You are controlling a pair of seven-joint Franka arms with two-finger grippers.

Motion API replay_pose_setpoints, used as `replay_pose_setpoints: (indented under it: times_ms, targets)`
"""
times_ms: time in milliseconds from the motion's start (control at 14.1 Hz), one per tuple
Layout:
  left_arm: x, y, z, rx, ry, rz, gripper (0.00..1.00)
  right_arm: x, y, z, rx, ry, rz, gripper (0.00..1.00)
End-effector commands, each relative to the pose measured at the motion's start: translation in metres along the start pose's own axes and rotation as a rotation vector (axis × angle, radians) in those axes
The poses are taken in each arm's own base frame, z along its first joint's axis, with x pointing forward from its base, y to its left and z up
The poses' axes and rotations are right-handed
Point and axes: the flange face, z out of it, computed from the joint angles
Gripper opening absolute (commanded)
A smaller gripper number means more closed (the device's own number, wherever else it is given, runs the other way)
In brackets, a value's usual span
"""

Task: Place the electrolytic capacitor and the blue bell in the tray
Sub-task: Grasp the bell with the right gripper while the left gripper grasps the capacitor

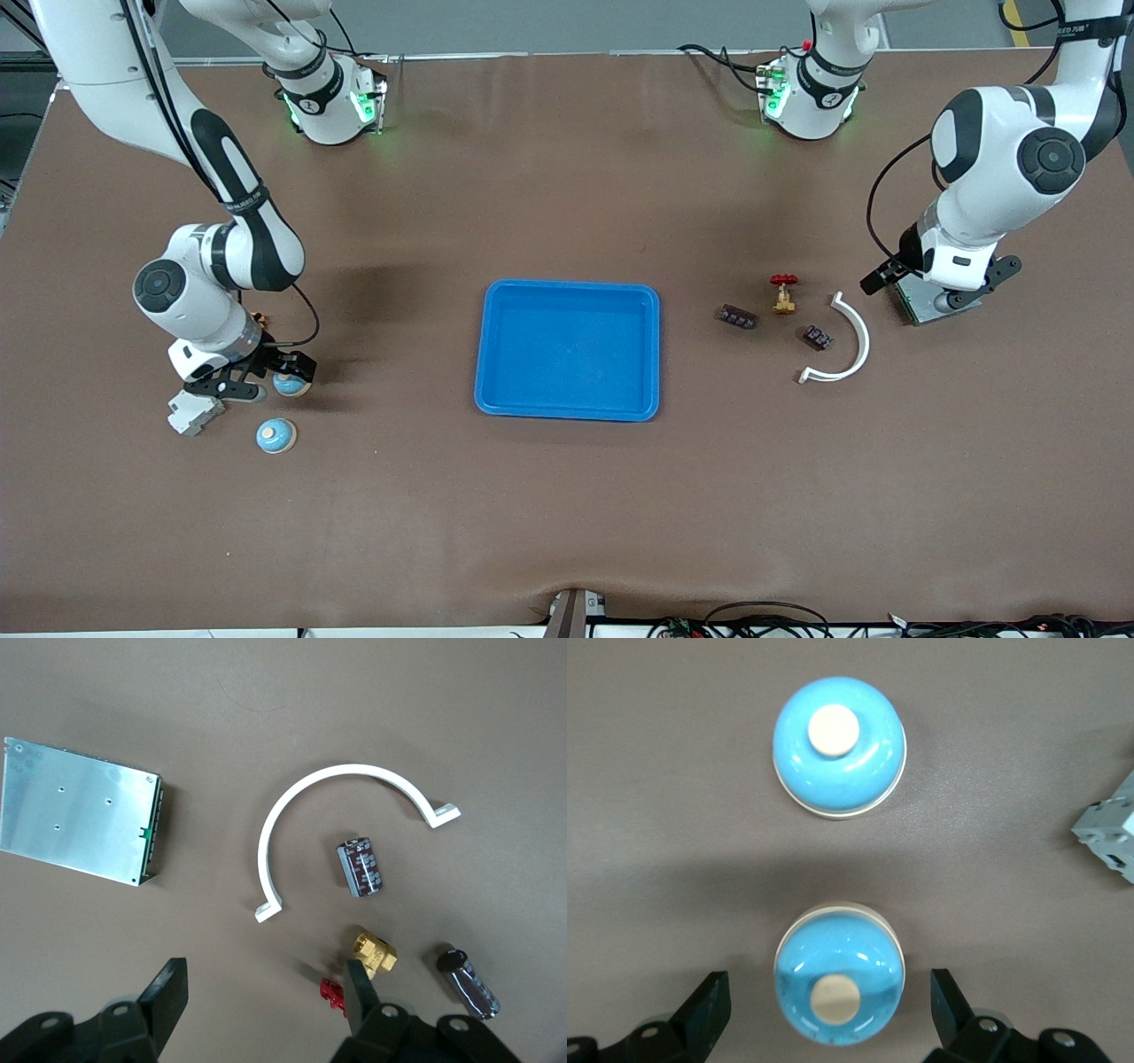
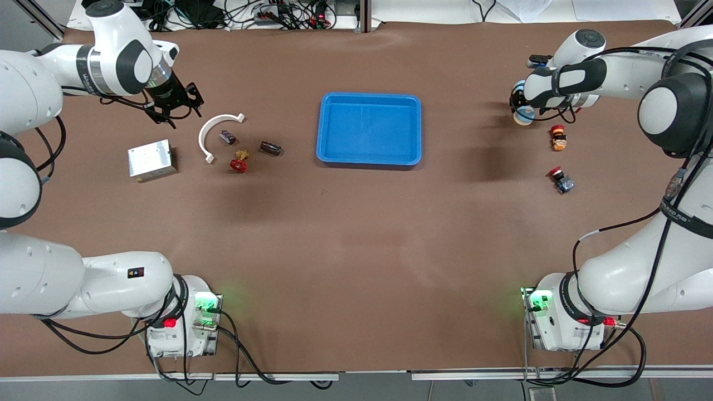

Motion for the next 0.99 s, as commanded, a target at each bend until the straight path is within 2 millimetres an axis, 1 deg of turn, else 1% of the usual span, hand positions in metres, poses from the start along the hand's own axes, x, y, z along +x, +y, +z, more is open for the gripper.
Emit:
replay_pose_setpoints:
  times_ms: [0,71,142,213,284,355,426,567,638,780,851,922]
  targets:
    - [0.006,0.0,0.016,-0.003,0.015,-0.025,0.76,0.008,0.002,0.015,0.003,0.003,0.021,1.0]
    - [0.009,0.001,0.022,-0.009,0.017,-0.069,0.75,0.008,0.002,0.019,0.002,0.003,0.018,1.0]
    - [0.009,0.006,0.028,-0.018,0.023,-0.115,0.73,0.007,0.002,0.022,0.001,0.0,0.018,1.0]
    - [0.01,0.008,0.033,-0.024,0.025,-0.15,0.72,0.005,0.0,0.023,-0.001,-0.003,0.011,0.95]
    - [0.012,0.009,0.038,-0.032,0.031,-0.165,0.71,0.004,-0.003,0.023,0.0,-0.008,0.005,0.55]
    - [0.013,0.01,0.046,-0.036,0.03,-0.175,0.7,0.003,-0.004,0.025,0.001,-0.011,0.006,0.13]
    - [0.016,0.011,0.054,-0.043,0.032,-0.199,0.69,0.003,-0.006,0.025,0.001,-0.011,0.003,0.0]
    - [0.016,0.018,0.068,-0.058,0.036,-0.256,0.67,0.001,-0.014,0.025,0.002,-0.02,-0.006,0.0]
    - [0.013,0.023,0.076,-0.059,0.031,-0.266,0.65,0.002,-0.021,0.021,0.005,-0.016,-0.006,0.0]
    - [0.013,0.024,0.093,-0.071,0.033,-0.276,0.64,0.0,-0.045,0.005,0.007,-0.049,0.017,0.0]
    - [0.012,0.025,0.102,-0.083,0.04,-0.281,0.65,0.0,-0.058,-0.007,0.007,-0.066,0.047,0.0]
    - [0.013,0.026,0.11,-0.093,0.045,-0.294,0.65,-0.003,-0.079,-0.015,0.007,-0.084,0.074,0.0]
